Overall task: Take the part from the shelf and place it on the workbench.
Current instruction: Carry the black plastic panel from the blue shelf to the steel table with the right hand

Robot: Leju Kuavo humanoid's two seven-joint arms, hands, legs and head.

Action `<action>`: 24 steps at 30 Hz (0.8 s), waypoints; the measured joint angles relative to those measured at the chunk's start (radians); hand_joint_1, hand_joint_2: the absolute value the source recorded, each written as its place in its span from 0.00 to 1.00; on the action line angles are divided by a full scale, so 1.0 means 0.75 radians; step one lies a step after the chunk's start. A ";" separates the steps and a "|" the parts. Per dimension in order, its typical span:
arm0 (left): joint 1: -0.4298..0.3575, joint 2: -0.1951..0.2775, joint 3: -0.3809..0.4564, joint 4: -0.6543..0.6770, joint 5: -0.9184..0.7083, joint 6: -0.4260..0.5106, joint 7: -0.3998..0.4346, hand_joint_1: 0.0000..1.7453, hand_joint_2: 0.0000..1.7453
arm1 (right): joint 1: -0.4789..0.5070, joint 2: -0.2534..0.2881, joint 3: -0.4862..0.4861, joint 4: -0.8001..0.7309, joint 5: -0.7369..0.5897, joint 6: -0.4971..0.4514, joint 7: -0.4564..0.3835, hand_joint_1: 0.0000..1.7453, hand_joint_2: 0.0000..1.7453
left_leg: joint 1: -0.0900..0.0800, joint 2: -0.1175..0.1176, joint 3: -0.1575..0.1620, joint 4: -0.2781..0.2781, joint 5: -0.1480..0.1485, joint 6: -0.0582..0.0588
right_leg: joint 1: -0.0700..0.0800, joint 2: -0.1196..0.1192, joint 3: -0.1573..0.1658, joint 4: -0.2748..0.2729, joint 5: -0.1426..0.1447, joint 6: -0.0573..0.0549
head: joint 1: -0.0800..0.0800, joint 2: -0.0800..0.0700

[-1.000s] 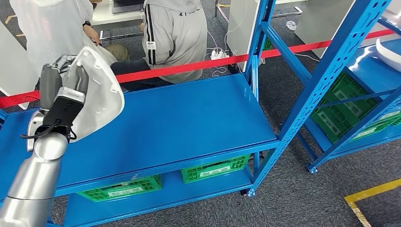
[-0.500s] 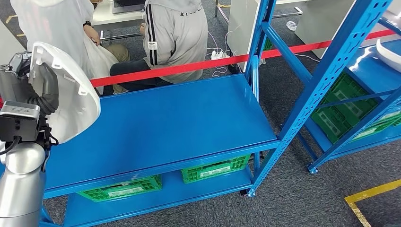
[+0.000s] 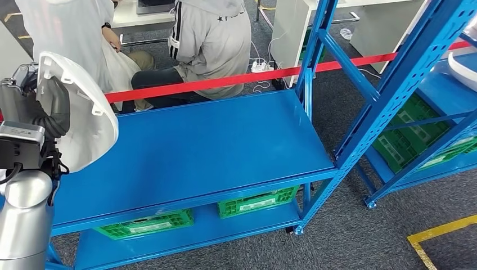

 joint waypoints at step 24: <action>-0.063 0.102 -0.006 0.156 0.159 0.000 -0.125 1.00 1.00 | 0.002 0.016 -0.023 0.001 -0.016 0.001 -0.024 0.00 0.00 | -0.001 -0.001 0.137 0.014 -0.140 -0.060 | 0.011 0.000 -0.024 -0.189 0.239 -0.058 | -0.008 0.000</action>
